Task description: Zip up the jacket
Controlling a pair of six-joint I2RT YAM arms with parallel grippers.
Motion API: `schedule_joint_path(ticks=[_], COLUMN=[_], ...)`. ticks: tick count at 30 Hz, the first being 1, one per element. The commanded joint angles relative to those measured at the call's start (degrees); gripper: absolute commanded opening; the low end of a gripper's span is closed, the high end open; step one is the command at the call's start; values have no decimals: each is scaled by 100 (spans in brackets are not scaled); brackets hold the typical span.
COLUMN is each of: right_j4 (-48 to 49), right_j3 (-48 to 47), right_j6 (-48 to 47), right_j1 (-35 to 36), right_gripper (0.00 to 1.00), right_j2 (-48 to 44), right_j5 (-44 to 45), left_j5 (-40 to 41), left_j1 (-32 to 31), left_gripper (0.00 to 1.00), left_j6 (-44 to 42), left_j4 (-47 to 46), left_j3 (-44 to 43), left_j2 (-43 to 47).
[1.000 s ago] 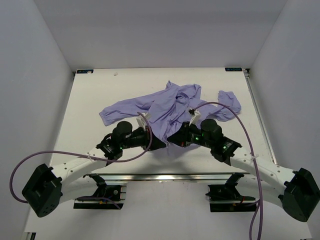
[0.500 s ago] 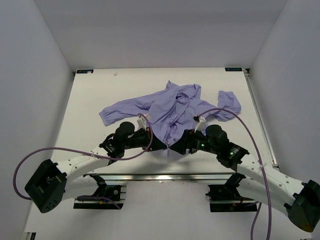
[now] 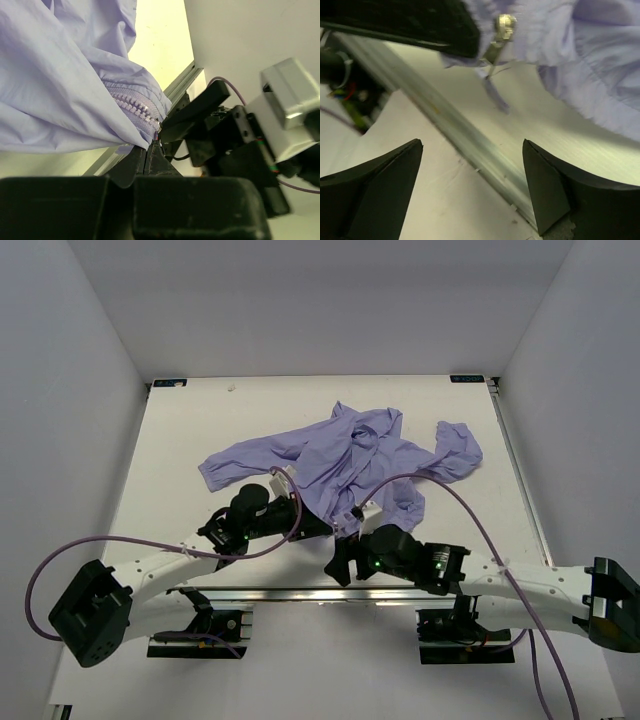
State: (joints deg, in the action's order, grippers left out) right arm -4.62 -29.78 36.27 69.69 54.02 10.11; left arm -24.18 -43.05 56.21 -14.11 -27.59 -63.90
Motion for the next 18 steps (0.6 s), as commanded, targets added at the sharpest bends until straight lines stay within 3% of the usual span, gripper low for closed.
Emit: schedule_joint_path(ticks=[1, 3, 10, 13, 14, 18], right_j4=[382, 908, 1288, 1569, 1613, 1798], right_j3=[-196, -116, -178, -168, -134, -54], right_j6=[143, 65, -155, -190, -165, -199], right_j1=[185, 185, 185, 185, 185, 185], right_gripper=[85, 83, 75, 59, 49, 38], right_j2=[231, 328, 777, 794, 794, 759], right_j5=[1335, 1458, 1758, 1635, 1635, 1608], left_j5=[116, 107, 63, 81, 63, 54], left_j1=[-28, -19, -19, -20, -19, -28], left_gripper=[0, 0, 0, 0, 0, 0], left_j6=[154, 171, 180, 224, 224, 233], left_j4=[-83, -110, -136, -180, -206, -259], left_j3=[-71, -53, 17, 52, 52, 44], left_j2=[237, 281, 334, 299, 299, 255])
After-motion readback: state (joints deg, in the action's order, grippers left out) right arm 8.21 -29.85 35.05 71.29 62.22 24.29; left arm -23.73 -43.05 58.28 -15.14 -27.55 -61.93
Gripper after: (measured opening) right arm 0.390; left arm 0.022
